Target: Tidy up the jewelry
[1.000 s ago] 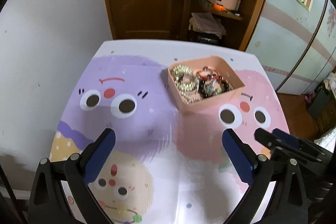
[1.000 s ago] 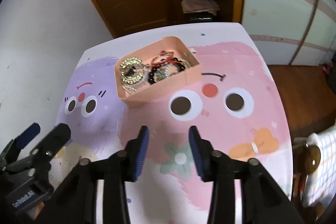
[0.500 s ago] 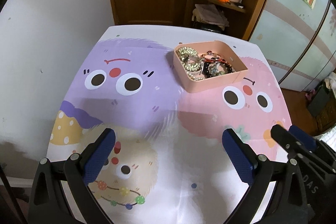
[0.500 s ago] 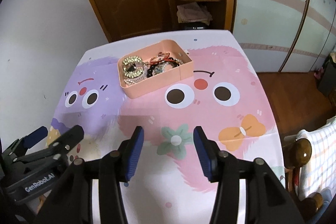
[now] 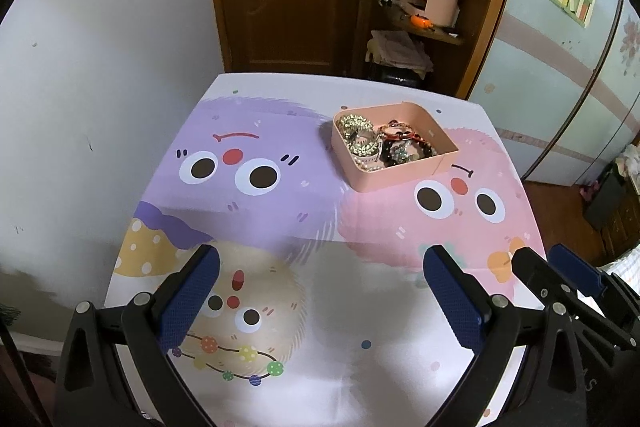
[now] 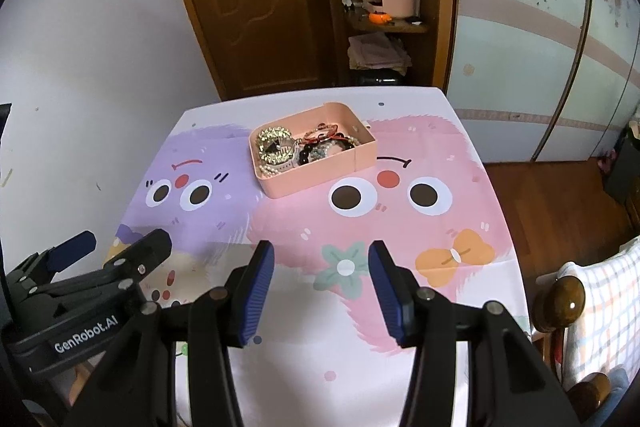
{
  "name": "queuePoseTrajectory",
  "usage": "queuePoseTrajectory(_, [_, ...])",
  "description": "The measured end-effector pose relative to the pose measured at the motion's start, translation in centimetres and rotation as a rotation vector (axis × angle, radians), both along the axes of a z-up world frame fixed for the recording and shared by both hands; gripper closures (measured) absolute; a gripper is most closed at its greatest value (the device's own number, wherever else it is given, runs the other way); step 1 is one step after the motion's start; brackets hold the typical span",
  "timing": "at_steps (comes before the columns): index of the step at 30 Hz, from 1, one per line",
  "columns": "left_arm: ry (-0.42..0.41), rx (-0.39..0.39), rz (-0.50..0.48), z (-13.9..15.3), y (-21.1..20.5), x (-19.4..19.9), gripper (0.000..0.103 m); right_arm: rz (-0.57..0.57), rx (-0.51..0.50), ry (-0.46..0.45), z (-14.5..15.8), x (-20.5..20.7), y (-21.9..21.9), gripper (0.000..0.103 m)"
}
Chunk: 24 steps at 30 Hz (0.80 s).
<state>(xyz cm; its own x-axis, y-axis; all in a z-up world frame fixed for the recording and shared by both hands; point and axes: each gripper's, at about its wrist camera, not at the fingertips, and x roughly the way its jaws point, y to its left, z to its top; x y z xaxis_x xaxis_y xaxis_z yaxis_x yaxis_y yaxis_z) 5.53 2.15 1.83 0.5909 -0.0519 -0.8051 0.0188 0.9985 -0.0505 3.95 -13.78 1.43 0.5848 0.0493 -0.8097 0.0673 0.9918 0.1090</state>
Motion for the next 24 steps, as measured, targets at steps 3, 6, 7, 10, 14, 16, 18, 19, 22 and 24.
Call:
queuePoseTrajectory(3, [-0.012, 0.008, -0.003, 0.4, -0.2, -0.4, 0.002, -0.004, 0.001, -0.009, 0.4, -0.3, -0.1, 0.054])
queuePoseTrajectory(6, [-0.019, 0.014, -0.007, 0.8, -0.3, -0.6, 0.002, -0.005, 0.002, -0.012, 0.7, -0.6, -0.2, 0.054])
queuePoseTrajectory(7, [-0.02, 0.014, -0.007, 0.8, -0.3, -0.6, 0.002, -0.006, 0.003, -0.012, 0.7, -0.6, -0.2, 0.054])
queuePoseTrajectory(10, [-0.024, 0.015, -0.008, 1.0, -0.3, -0.8, 0.002, -0.007, -0.002, -0.015, 0.9, -0.7, -0.2, 0.054])
queuePoseTrajectory(14, [-0.031, 0.02, -0.009, 1.2, -0.3, -0.8, 0.002, -0.012, -0.008, -0.023, 1.2, -0.9, -0.2, 0.054])
queuePoseTrajectory(16, [-0.034, 0.017, -0.008, 1.3, -0.3, -0.8, 0.002, -0.013, -0.012, -0.027, 1.4, -1.0, -0.1, 0.054])
queuePoseTrajectory(18, [-0.034, 0.017, -0.008, 1.3, -0.3, -0.9, 0.002, -0.014, -0.016, -0.034, 1.6, -1.1, 0.0, 0.054])
queuePoseTrajectory(19, [-0.035, 0.017, -0.008, 1.3, -0.3, -0.9, 0.002, -0.014, -0.018, -0.037, 1.6, -1.2, 0.0, 0.054])
queuePoseTrajectory(22, [-0.04, 0.016, -0.005, 1.5, -0.2, -1.0, 0.002, -0.016, -0.017, -0.046, 1.8, -1.3, 0.0, 0.054])
queuePoseTrajectory(24, [-0.044, 0.02, -0.004, 1.6, -0.3, -1.0, 0.002, -0.016, -0.015, -0.048, 1.9, -1.3, 0.0, 0.054])
